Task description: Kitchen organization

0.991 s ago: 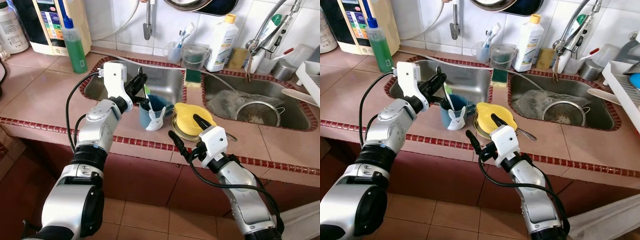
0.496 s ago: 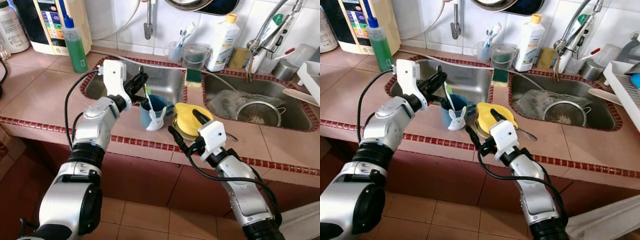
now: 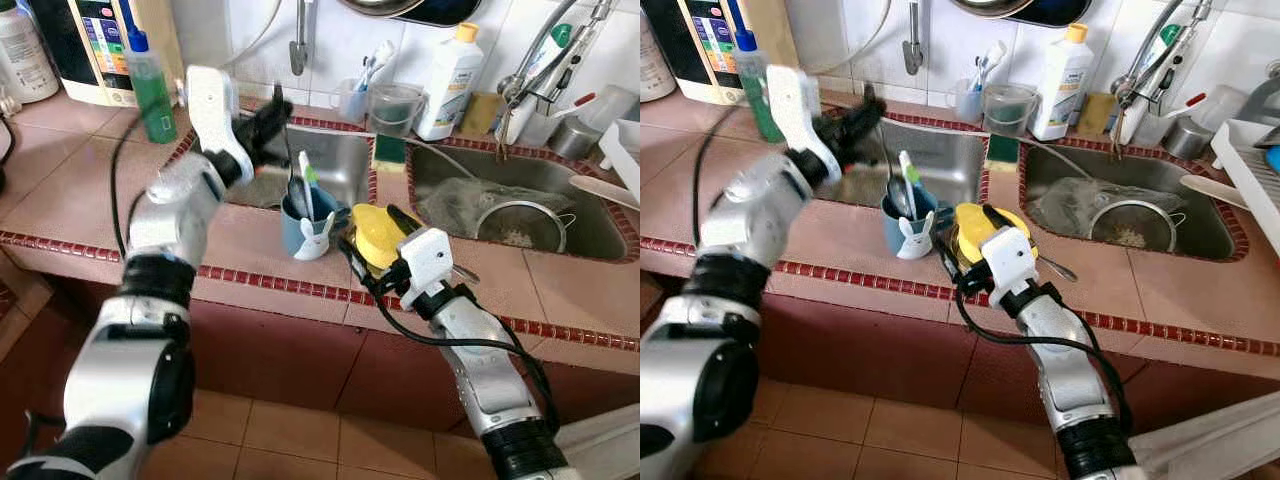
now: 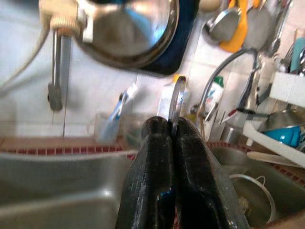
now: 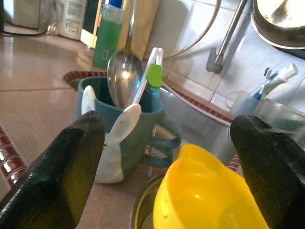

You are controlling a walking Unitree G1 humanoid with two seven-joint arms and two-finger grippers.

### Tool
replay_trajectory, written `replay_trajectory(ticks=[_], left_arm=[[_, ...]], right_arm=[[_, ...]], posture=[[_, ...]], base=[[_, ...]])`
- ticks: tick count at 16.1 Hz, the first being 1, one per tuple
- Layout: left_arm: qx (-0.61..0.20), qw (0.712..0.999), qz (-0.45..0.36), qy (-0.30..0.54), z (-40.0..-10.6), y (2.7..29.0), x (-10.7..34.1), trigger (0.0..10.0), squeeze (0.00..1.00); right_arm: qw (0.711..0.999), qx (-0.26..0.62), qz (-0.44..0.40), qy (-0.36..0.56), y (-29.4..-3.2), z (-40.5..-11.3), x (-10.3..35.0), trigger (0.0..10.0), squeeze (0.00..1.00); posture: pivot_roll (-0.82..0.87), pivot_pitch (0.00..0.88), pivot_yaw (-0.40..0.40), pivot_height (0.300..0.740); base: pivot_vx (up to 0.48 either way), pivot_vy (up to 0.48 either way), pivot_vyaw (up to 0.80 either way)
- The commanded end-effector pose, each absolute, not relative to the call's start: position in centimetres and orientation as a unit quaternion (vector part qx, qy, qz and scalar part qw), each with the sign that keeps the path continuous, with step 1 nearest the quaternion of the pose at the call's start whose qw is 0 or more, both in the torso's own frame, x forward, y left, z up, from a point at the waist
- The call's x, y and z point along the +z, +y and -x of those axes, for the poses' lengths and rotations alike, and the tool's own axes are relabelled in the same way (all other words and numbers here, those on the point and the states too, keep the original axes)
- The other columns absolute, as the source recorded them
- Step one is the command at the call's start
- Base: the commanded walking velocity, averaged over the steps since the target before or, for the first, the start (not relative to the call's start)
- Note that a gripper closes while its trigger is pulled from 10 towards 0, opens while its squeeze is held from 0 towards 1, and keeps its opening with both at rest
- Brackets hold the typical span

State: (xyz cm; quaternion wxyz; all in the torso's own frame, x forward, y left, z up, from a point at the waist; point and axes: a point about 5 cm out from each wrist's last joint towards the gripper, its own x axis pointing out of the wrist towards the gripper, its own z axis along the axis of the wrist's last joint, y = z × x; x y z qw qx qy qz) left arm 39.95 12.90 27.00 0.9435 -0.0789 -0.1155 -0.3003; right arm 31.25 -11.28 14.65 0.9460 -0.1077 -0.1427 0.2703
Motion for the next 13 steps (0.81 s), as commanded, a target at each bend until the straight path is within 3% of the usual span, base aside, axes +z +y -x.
replay_trajectory(ticks=[1, 7, 13], left_arm=[[-0.320, 0.935, 0.065, -0.141, -39.7, 12.4, 28.9, 10.0, 0.00], [-0.324, 0.930, 0.049, -0.169, -39.4, 12.5, 30.6, 10.0, 0.00], [-0.262, 0.943, 0.041, -0.200, -39.2, 15.2, 31.0, 10.0, 0.00]], right_arm=[[0.946, 0.265, 0.111, -0.148, -11.6, -31.6, 14.9, 10.0, 0.00], [0.945, 0.263, 0.112, -0.156, -11.5, -32.0, 15.2, 10.0, 0.00], [0.949, 0.257, 0.086, -0.161, -12.0, -31.8, 15.5, 10.0, 0.00]], posture=[[-0.01, 0.000, -0.029, 0.740], [-0.01, 0.000, -0.032, 0.740], [0.00, 0.000, -0.044, 0.740]], base=[[0.000, 0.000, 0.00], [0.000, 0.000, 0.00], [0.000, 0.000, 0.00]])
